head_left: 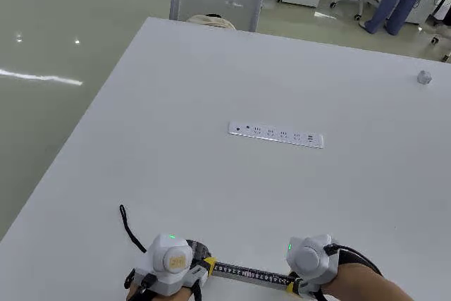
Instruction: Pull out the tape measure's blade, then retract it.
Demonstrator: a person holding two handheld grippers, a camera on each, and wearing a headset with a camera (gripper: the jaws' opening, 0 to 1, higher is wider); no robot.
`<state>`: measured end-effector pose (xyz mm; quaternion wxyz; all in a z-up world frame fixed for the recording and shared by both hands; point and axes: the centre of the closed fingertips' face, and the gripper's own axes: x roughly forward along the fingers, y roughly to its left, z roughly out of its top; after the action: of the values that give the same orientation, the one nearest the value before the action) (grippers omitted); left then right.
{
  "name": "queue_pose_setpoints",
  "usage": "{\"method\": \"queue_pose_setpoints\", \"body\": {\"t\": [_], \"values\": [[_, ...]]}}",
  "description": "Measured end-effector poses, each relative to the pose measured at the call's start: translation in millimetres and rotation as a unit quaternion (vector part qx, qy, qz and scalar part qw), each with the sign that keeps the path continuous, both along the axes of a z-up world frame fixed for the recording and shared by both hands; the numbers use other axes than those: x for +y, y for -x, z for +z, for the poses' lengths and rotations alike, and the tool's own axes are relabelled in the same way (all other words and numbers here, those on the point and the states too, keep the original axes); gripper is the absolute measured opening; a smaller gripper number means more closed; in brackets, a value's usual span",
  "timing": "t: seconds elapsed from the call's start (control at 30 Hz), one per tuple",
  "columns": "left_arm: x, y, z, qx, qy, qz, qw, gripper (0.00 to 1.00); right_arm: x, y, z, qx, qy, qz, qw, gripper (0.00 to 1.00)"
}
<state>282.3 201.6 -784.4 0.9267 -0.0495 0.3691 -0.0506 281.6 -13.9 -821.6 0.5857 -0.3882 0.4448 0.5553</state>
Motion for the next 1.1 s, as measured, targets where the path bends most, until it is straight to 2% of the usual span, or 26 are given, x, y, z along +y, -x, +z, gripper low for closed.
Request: {"method": "queue_pose_setpoints", "body": {"t": [1.1], "values": [[-0.3,0.5,-1.3,-0.001,0.001,0.0,1.0,0.59,15.1,0.8,0.7,0.0,-0.012,0.004,0.9999,0.16]]}}
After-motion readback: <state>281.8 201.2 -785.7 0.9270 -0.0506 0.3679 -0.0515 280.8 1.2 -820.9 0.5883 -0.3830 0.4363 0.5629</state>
